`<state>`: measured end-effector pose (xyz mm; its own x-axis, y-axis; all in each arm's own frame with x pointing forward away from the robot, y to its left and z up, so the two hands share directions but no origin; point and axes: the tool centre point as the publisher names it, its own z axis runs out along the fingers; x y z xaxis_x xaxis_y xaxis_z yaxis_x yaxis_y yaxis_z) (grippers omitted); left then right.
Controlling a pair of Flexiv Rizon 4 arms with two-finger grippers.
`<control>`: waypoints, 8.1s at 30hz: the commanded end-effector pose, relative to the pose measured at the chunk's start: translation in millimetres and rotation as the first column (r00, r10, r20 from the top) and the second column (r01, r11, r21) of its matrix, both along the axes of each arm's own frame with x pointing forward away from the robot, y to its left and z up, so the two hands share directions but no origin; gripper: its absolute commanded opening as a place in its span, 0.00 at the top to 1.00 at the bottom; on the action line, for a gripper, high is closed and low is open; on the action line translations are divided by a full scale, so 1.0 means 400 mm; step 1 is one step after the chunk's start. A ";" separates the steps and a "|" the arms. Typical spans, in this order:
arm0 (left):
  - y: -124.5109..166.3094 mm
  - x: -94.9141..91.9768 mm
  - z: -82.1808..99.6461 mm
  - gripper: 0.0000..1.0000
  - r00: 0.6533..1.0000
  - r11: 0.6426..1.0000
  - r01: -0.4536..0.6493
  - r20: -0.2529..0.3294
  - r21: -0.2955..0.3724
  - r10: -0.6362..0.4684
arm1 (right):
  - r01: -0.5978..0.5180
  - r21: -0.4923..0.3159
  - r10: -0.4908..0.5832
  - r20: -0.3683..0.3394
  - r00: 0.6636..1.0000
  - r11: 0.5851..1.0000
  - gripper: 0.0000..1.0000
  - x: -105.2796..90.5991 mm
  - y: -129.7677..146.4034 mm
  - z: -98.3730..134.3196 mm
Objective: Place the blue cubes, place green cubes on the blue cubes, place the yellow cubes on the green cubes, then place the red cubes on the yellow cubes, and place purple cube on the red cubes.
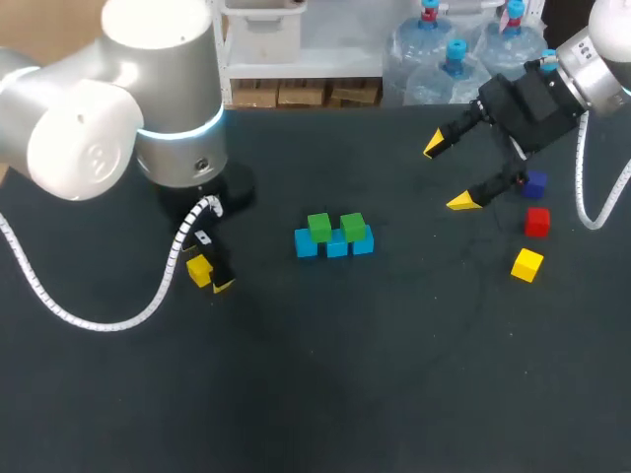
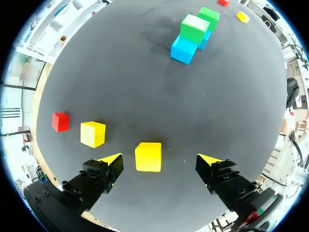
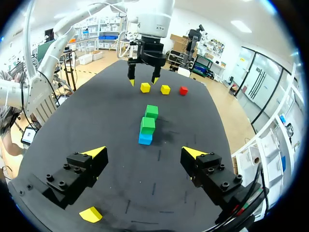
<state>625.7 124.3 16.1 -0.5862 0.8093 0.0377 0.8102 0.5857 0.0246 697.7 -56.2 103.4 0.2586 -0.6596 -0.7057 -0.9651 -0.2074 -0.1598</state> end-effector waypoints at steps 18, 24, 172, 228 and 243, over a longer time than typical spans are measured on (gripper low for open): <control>0.020 0.010 -0.041 0.07 0.999 0.999 -0.004 -0.036 -0.033 0.003 | 0.000 0.001 0.000 0.001 1.000 1.000 0.00 0.000 0.000 -0.001; 0.023 0.012 -0.054 0.29 0.999 0.999 -0.001 -0.044 -0.049 -0.002 | 0.000 0.001 0.000 0.001 1.000 1.000 0.00 0.000 0.000 -0.001; -0.481 0.090 0.117 1.00 0.892 0.894 0.447 0.051 0.036 -0.449 | 0.000 0.001 0.000 0.001 1.000 1.000 0.00 0.000 0.000 -0.001; -0.462 0.138 0.101 1.00 0.886 0.887 0.458 0.041 0.063 -0.461 | 0.000 0.001 0.000 0.001 1.000 1.000 0.00 0.000 0.000 -0.001; -0.456 0.145 0.098 1.00 0.886 0.887 0.458 0.042 0.062 -0.461 | 0.000 0.001 0.000 0.001 1.000 1.000 0.00 0.000 0.000 -0.001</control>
<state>680.3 -57.6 55.9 -0.1549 0.9860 0.0616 0.9838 0.1482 0.1006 697.7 -56.2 103.4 0.2586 -0.6596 -0.7057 -0.9651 -0.2074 -0.1598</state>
